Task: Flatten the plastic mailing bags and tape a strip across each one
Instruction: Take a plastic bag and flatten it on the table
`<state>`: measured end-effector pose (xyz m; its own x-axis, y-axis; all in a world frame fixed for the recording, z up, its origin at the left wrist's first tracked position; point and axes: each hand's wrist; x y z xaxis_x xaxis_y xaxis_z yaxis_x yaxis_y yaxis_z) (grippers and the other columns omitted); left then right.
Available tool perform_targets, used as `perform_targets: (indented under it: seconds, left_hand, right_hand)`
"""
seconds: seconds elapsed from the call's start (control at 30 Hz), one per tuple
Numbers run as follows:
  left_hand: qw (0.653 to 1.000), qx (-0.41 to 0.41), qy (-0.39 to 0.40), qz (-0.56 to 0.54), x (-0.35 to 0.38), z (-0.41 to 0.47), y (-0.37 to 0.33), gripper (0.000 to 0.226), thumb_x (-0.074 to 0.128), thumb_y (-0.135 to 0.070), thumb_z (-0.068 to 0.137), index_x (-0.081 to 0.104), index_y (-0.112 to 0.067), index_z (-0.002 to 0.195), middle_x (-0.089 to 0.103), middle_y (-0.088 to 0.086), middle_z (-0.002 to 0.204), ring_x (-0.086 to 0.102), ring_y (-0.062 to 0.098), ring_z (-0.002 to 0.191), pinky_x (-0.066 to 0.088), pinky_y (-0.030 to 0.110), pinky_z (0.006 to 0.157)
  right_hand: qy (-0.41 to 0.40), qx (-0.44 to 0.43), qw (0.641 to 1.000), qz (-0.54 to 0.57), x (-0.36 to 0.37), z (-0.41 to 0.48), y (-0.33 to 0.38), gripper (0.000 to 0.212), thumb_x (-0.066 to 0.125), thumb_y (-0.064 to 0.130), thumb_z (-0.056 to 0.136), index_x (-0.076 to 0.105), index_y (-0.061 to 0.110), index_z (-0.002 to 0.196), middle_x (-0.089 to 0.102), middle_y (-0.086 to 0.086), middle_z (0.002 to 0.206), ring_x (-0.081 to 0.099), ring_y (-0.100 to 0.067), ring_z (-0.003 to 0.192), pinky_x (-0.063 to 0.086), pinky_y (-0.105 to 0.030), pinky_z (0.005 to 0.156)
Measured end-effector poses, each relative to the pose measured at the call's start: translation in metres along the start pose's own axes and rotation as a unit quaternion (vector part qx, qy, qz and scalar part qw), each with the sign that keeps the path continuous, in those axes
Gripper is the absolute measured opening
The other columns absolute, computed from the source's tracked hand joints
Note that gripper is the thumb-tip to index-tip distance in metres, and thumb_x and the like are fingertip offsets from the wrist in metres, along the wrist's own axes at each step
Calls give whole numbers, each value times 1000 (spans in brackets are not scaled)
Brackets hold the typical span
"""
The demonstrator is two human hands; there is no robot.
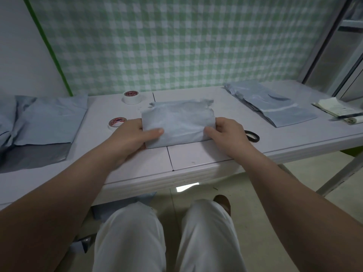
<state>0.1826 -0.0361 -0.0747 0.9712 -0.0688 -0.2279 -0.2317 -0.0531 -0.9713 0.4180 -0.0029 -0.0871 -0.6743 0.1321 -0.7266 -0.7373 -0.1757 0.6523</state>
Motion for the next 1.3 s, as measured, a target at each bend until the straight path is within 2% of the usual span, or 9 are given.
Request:
perform_targets:
  seconds: [0.07, 0.23, 0.5, 0.6, 0.77, 0.87, 0.97, 1.03, 1.3]
  left_hand:
    - [994, 13, -77, 77, 2, 4, 7, 18, 69, -8, 83, 63, -22, 94, 72, -2, 95, 68, 19, 93, 53, 30, 85]
    - [931, 68, -191, 305, 14, 16, 12, 16, 58, -14, 87, 64, -4, 99, 63, 9, 86, 57, 29, 84, 41, 35, 71]
    - [897, 58, -223, 377, 26, 18, 16, 42, 52, -19, 93, 38, -12, 132, 61, 12, 104, 56, 34, 100, 40, 37, 72]
    - [882, 68, -214, 414, 27, 16, 19, 45, 51, -20, 93, 34, -15, 134, 62, 12, 104, 57, 34, 96, 39, 35, 68]
    - [853, 124, -214, 459, 25, 18, 24, 31, 53, -10, 90, 59, -15, 119, 48, 12, 112, 51, 33, 97, 44, 40, 73]
    - [842, 169, -142, 492, 23, 23, 26, 40, 42, -9, 85, 68, -18, 113, 58, 7, 119, 52, 34, 104, 44, 41, 85]
    - [860, 130, -73, 488, 22, 18, 21, 57, 24, -23, 80, 63, -17, 121, 58, 3, 130, 50, 27, 119, 38, 38, 100]
    - [836, 125, -46, 532, 23, 15, 21, 49, 20, -28, 90, 55, -15, 123, 52, 3, 128, 47, 24, 120, 36, 40, 98]
    - [813, 118, -10, 569, 23, 13, 26, 45, 18, -32, 101, 26, -24, 145, 24, -6, 151, 24, 16, 135, 22, 44, 108]
  right_hand:
    - [-21, 7, 1000, -10, 5, 1, 1, 25, 52, 25, 89, 57, 3, 76, 51, -3, 64, 46, -22, 66, 34, -30, 56]
    - [-82, 34, 995, -54, 16, -2, 1, 28, 48, 25, 89, 47, 7, 67, 46, -3, 60, 44, -24, 63, 27, -32, 50]
    - [-97, 52, 986, -122, 19, -5, 1, 18, 51, 27, 86, 62, 13, 82, 58, -1, 75, 50, -24, 74, 35, -29, 59]
    - [-95, 58, 985, -132, 20, -4, 1, 18, 51, 26, 86, 63, 14, 84, 60, -2, 78, 50, -24, 75, 37, -29, 60]
    - [-84, 67, 985, -136, 20, -1, 2, 18, 52, 27, 85, 64, 14, 86, 65, -4, 85, 58, -27, 83, 45, -31, 65]
    - [-78, 73, 984, -139, 20, 3, 3, 18, 52, 27, 85, 63, 16, 93, 66, -5, 90, 58, -27, 86, 44, -31, 66]
    - [-68, 75, 983, -150, 21, 7, 4, 26, 49, 28, 86, 61, 16, 107, 66, -6, 101, 59, -29, 94, 42, -33, 73]
    - [-60, 75, 981, -169, 22, 10, 4, 32, 48, 29, 87, 60, 14, 112, 66, -7, 106, 59, -30, 97, 40, -33, 74]
    - [-63, 157, 976, -135, 23, 35, 11, 25, 49, 32, 87, 61, 10, 93, 64, -9, 96, 56, -29, 86, 41, -34, 76]
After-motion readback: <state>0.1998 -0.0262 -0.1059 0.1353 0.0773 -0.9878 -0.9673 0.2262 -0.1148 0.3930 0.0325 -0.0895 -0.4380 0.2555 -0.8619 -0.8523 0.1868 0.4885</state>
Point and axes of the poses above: each hand's wrist, its own z-axis towards the middle knuckle, its own x-axis out of the palm, y = z × x
